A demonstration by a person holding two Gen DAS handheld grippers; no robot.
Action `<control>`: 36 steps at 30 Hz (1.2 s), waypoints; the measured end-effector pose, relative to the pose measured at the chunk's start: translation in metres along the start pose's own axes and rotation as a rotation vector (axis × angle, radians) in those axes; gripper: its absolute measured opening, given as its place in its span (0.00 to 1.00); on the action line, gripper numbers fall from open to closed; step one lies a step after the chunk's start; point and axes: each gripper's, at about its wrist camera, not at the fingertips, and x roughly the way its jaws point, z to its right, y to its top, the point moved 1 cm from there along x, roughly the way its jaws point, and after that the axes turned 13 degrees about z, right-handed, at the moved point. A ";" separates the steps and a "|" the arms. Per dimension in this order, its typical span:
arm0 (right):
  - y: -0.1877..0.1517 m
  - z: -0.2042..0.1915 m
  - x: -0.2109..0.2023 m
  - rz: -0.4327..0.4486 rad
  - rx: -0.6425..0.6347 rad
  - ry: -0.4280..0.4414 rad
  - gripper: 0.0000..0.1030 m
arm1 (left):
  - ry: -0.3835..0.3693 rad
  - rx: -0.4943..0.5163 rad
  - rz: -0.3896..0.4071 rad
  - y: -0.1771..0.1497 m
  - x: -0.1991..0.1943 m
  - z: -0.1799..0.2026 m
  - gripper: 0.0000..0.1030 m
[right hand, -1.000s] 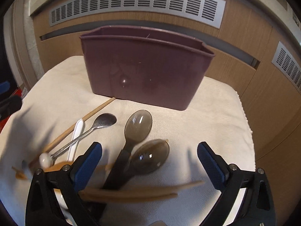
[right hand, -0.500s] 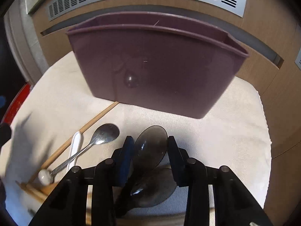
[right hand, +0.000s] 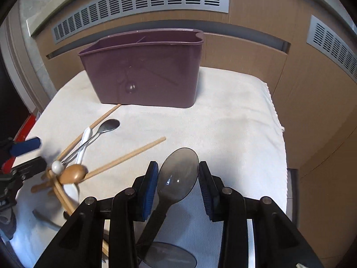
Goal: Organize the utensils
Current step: 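Grasp the dark-handled clear spoon with the right gripper while the left gripper grasps the white-ball metal spoon, then lift the clear spoon with the right gripper while the left gripper lifts the white-ball spoon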
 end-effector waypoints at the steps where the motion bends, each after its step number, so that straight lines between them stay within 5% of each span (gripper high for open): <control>1: 0.000 -0.002 -0.002 0.004 0.005 0.004 0.33 | -0.010 -0.017 -0.001 0.000 0.001 0.000 0.34; 6: -0.003 -0.004 -0.018 0.019 0.014 0.016 0.33 | 0.036 -0.022 -0.044 -0.003 0.015 -0.003 0.32; 14: -0.013 -0.009 -0.028 0.017 -0.014 0.012 0.34 | -0.007 -0.028 -0.104 -0.020 0.017 -0.001 0.26; 27: -0.020 -0.010 -0.021 0.005 -0.003 -0.011 0.34 | 0.023 -0.027 -0.161 -0.024 0.037 0.001 0.25; 32: -0.015 -0.012 -0.036 0.060 -0.019 -0.023 0.34 | 0.041 -0.012 -0.128 -0.026 0.027 0.004 0.22; 36: -0.007 -0.016 -0.054 0.125 -0.042 -0.030 0.33 | 0.092 0.001 0.001 -0.014 0.002 0.004 0.22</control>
